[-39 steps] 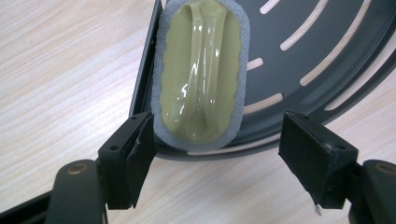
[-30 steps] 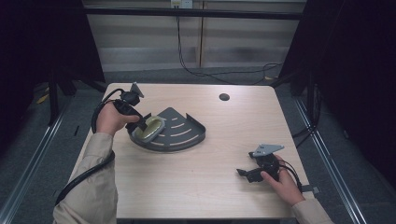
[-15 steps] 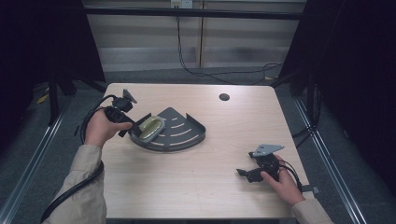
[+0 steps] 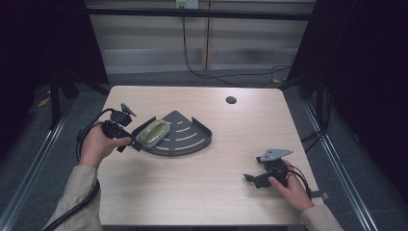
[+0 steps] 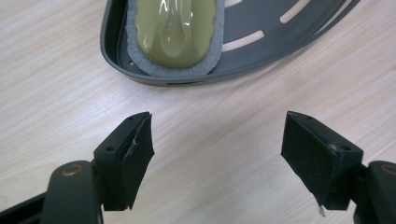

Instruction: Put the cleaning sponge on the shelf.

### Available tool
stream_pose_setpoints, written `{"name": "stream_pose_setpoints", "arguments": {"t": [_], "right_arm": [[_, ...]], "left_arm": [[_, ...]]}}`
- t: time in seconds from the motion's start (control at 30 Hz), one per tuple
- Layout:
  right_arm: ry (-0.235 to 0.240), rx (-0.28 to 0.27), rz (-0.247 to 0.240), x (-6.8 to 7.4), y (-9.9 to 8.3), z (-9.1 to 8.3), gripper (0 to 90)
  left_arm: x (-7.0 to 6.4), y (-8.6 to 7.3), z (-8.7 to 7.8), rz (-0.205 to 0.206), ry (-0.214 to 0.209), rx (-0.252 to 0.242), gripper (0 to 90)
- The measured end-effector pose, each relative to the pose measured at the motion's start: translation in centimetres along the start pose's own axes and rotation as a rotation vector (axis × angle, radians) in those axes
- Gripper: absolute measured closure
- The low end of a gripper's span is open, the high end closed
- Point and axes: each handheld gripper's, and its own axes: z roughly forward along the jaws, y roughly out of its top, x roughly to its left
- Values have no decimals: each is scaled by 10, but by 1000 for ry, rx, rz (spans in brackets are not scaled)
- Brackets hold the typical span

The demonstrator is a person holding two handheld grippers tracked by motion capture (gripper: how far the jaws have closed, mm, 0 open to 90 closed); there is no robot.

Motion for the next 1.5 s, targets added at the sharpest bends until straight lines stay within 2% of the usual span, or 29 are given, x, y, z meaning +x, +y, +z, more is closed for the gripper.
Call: {"name": "stream_pose_setpoints", "arguments": {"t": [0.1,0.4,0.73,0.97,1.17,1.2,1.27,1.43,1.47,1.5], "right_arm": [[0,0,1,0,0,0,115],[0,0,0,0,0,0,115],[0,1,1,0,0,0,115],[0,0,1,0,0,0,115],[-1,0,0,0,0,0,115],[0,0,1,0,0,0,115],[0,0,1,0,0,0,115],[0,0,-1,0,0,0,115],[0,0,1,0,0,0,115],[0,0,-1,0,0,0,115]], "left_arm": [[-2,-7,5,-5,-7,-6,247],[-3,-24,19,13,-13,-6,246],[-5,-40,35,38,-21,-36,238],[-5,-51,47,41,-28,-56,227],[-6,-57,53,57,-22,-116,215],[-6,-58,54,56,-18,-121,211],[-6,-59,55,80,-9,-124,209],[-7,-66,62,94,-1,-145,205],[-7,-67,62,112,9,-151,203],[-7,-67,64,114,9,-159,199]]}}
